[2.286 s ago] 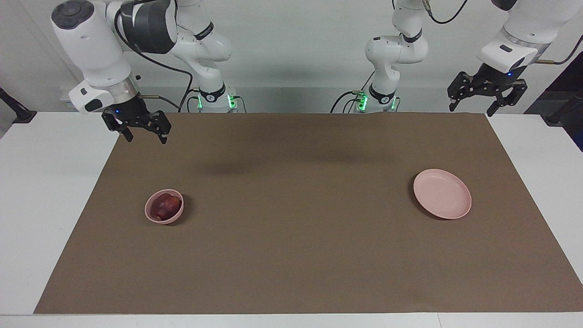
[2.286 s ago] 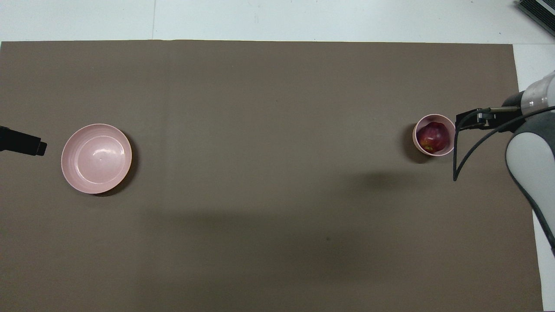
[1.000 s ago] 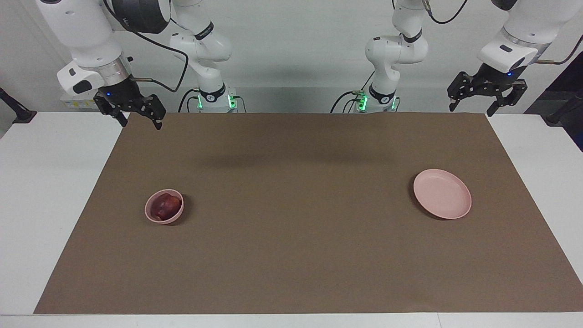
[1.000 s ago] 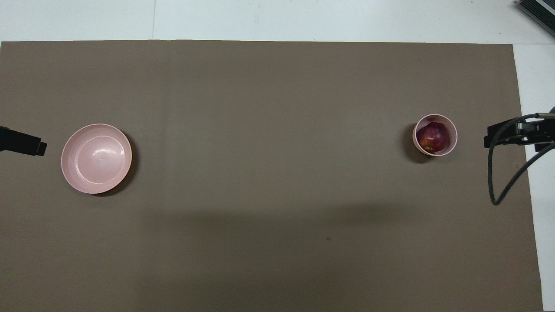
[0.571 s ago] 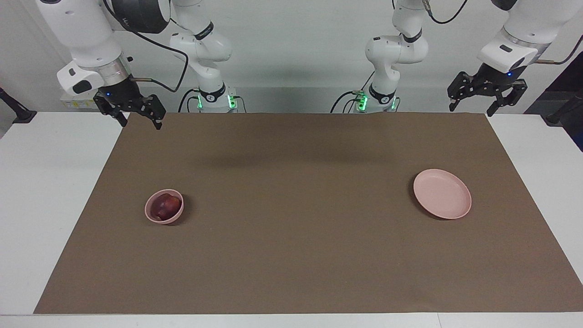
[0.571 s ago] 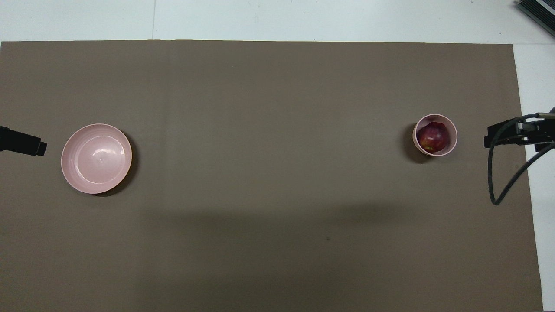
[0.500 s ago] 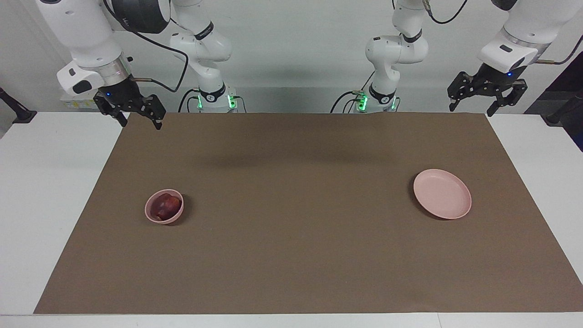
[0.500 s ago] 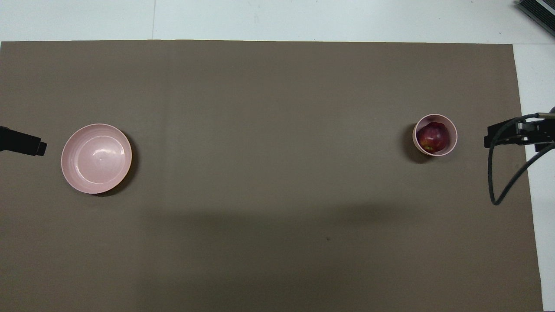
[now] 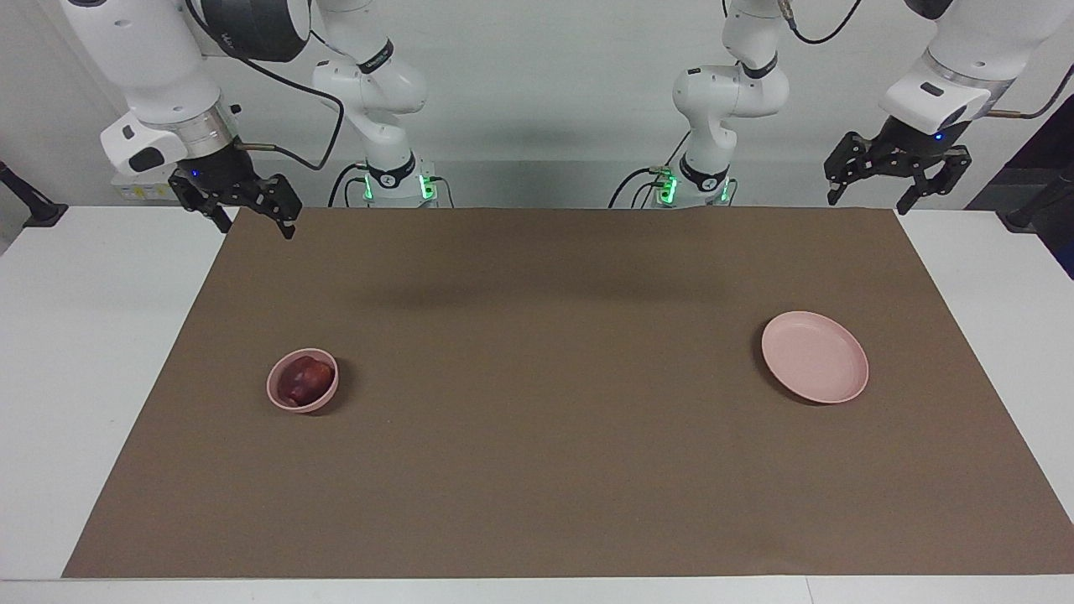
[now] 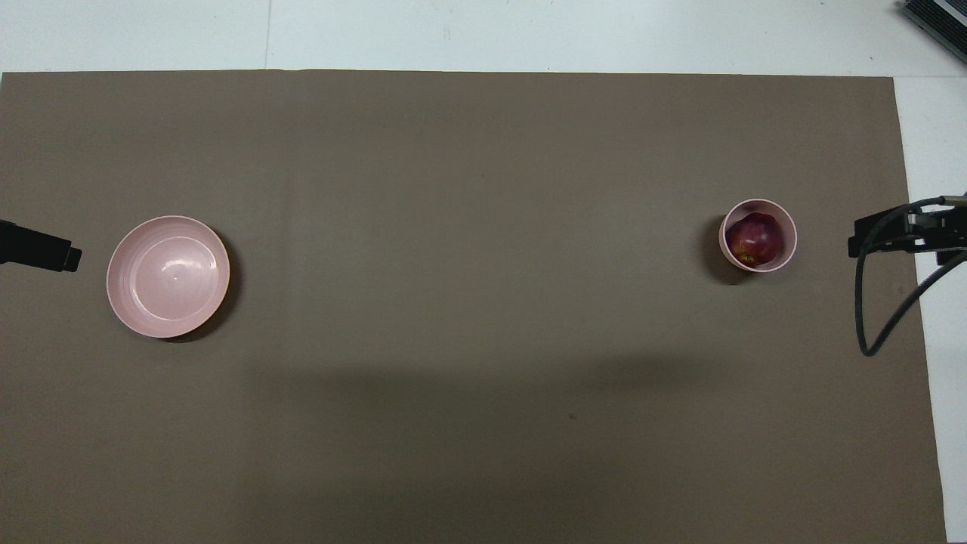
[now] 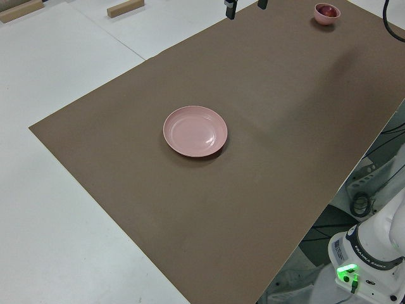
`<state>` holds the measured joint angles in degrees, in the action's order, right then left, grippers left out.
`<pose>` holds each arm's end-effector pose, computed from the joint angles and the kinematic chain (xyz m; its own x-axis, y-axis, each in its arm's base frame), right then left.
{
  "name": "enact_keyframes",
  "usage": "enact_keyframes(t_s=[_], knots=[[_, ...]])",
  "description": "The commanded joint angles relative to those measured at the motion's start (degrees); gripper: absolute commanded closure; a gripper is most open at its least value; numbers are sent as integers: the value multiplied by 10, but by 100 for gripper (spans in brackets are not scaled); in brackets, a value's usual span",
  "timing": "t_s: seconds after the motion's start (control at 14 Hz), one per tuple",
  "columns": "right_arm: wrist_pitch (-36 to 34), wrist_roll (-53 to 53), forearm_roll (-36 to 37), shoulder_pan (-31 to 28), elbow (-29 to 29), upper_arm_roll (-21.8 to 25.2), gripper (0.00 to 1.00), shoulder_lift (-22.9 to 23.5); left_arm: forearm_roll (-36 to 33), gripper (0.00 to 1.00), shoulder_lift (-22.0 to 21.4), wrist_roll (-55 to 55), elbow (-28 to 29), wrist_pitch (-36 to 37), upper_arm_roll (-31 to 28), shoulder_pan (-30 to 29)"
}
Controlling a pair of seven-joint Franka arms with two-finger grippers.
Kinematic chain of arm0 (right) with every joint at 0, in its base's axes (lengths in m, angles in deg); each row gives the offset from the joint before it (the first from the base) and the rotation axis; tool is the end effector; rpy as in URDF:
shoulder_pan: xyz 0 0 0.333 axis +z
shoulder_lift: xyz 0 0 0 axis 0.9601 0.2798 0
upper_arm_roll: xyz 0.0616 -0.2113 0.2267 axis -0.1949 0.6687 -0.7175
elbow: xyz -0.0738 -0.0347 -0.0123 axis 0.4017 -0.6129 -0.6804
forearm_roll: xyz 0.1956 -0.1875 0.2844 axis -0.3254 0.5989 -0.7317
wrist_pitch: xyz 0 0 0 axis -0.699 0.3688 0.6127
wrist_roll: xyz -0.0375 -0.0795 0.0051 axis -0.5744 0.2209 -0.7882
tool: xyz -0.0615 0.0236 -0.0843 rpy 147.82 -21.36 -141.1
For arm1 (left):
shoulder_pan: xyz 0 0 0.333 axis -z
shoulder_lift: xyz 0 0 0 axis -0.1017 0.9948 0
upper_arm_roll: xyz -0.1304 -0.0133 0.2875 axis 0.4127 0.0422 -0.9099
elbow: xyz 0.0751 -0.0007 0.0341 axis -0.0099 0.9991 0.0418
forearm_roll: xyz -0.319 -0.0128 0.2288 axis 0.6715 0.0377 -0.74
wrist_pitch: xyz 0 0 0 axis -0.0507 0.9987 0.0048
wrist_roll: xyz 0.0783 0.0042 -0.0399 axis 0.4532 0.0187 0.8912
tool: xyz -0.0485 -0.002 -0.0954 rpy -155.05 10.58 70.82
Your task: Move apple from plate to bowl
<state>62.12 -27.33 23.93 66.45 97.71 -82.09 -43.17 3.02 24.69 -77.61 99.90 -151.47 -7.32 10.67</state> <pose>0.5563 -0.0308 0.6195 0.9932 -0.1130 -0.0277 -0.1124 -0.9934 0.0251 0.5399 -0.0309 0.6751 0.9641 -0.2654 -0.0011 -0.2654 -0.9641 -0.0022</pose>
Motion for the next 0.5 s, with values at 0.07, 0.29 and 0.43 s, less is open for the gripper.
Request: enact_keyframes(t_s=[0.07,0.29,0.43], knots=[[-76,4,-5,0,-27,-10,0,9,-4,0,1,-1,-11,14,-2,1],[-72,5,-7,4,-36,-13,0,12,-4,0,1,-1,-11,14,-2,1],[-67,5,-7,4,-34,-13,0,12,-4,0,1,-1,-11,14,-2,1]])
